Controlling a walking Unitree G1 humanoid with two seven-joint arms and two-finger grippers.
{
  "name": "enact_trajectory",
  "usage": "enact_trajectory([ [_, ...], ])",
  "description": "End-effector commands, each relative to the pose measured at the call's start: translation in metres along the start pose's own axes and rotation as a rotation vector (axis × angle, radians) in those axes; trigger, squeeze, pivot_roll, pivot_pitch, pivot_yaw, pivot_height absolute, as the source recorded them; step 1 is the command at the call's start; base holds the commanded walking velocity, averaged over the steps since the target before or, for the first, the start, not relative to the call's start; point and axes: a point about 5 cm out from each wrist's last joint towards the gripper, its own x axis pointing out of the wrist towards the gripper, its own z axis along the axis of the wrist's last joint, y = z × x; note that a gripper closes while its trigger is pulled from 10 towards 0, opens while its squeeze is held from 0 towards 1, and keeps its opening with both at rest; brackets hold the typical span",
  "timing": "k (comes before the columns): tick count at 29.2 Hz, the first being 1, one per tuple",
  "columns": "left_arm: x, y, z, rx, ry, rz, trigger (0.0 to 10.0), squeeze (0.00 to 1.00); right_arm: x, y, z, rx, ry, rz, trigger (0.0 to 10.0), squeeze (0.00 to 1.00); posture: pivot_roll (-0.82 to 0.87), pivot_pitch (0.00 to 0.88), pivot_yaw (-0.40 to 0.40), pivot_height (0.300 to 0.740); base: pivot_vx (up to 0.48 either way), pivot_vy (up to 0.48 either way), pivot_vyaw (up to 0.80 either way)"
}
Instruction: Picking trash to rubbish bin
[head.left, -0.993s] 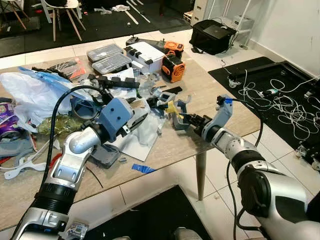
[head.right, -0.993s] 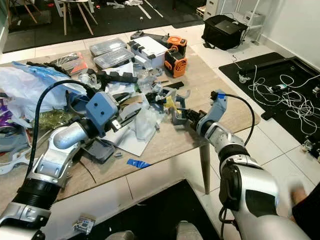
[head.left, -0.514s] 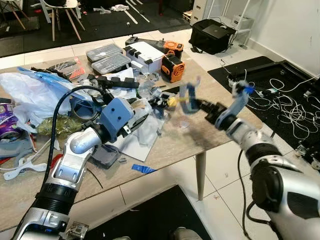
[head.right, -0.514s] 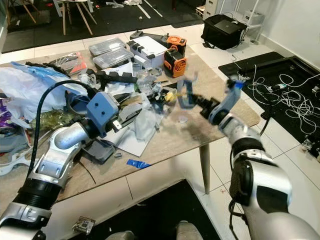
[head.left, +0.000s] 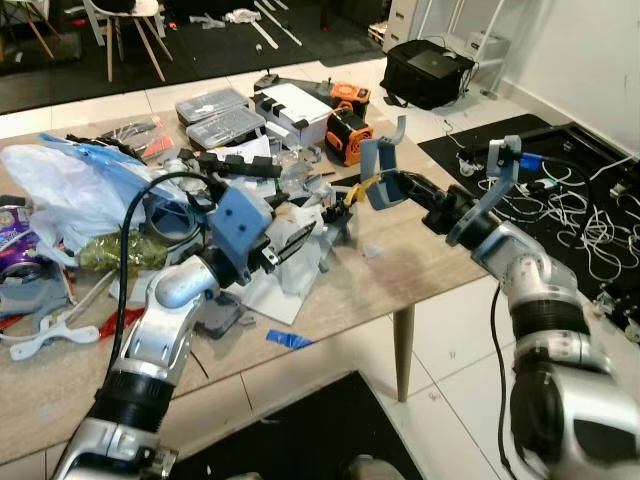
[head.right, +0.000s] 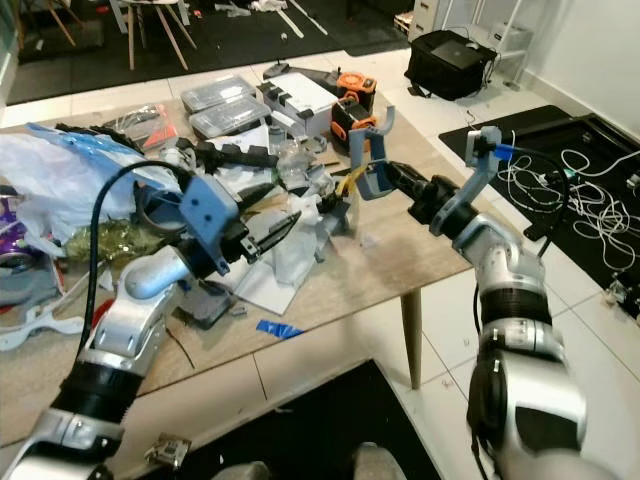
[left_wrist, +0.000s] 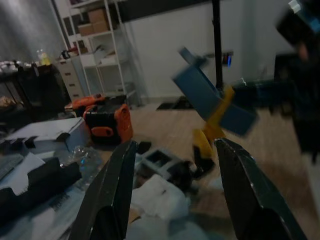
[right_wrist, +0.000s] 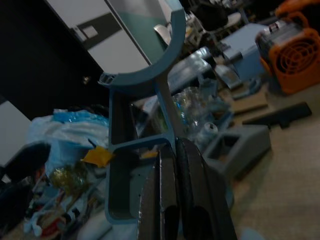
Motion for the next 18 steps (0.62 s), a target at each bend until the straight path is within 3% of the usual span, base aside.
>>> enact_trajectory([
  [1, -0.002, -0.003, -0.002, -0.064, -0.013, 0.017, 10.0, 0.00, -0.004, 0.004, 0.004, -0.008, -0.040, 0.002, 10.0, 0.00, -0.04, 0.000, -0.034, 0.740, 0.000, 0.000, 0.00],
  [3, -0.003, -0.004, -0.002, -0.124, -0.041, 0.052, 10.0, 0.00, -0.010, 0.006, 0.003, -0.022, -0.084, -0.005, 10.0, 0.00, -0.04, 0.000, -0.035, 0.740, 0.000, 0.000, 0.00],
  [6, -0.003, -0.003, -0.002, -0.148, -0.052, 0.065, 10.0, 0.00, -0.010, 0.006, 0.005, -0.022, -0.097, -0.008, 10.0, 0.00, -0.04, 0.000, -0.037, 0.740, 0.000, 0.000, 0.00],
  [9, -0.002, -0.004, 0.001, -0.253, -0.100, 0.067, 10.0, 0.00, -0.006, 0.011, 0.010, -0.035, -0.113, 0.005, 10.0, 0.00, -0.04, 0.000, -0.044, 0.740, 0.000, 0.000, 0.00],
  [10, -0.002, -0.004, 0.001, -0.253, -0.100, 0.067, 10.0, 0.00, -0.006, 0.011, 0.010, -0.035, -0.113, 0.005, 10.0, 0.00, -0.04, 0.000, -0.044, 0.740, 0.000, 0.000, 0.00],
  [13, -0.001, -0.002, 0.012, -0.393, -0.174, 0.036, 10.0, 0.00, -0.006, 0.018, 0.016, -0.079, -0.123, 0.048, 10.0, 0.00, -0.04, 0.000, -0.038, 0.740, 0.000, 0.000, 0.00],
  [18, 0.002, -0.002, 0.016, -0.402, -0.186, 0.017, 10.0, 0.00, -0.005, 0.026, 0.030, -0.075, -0.187, 0.090, 10.0, 0.00, -0.04, 0.000, -0.031, 0.740, 0.000, 0.000, 0.00],
])
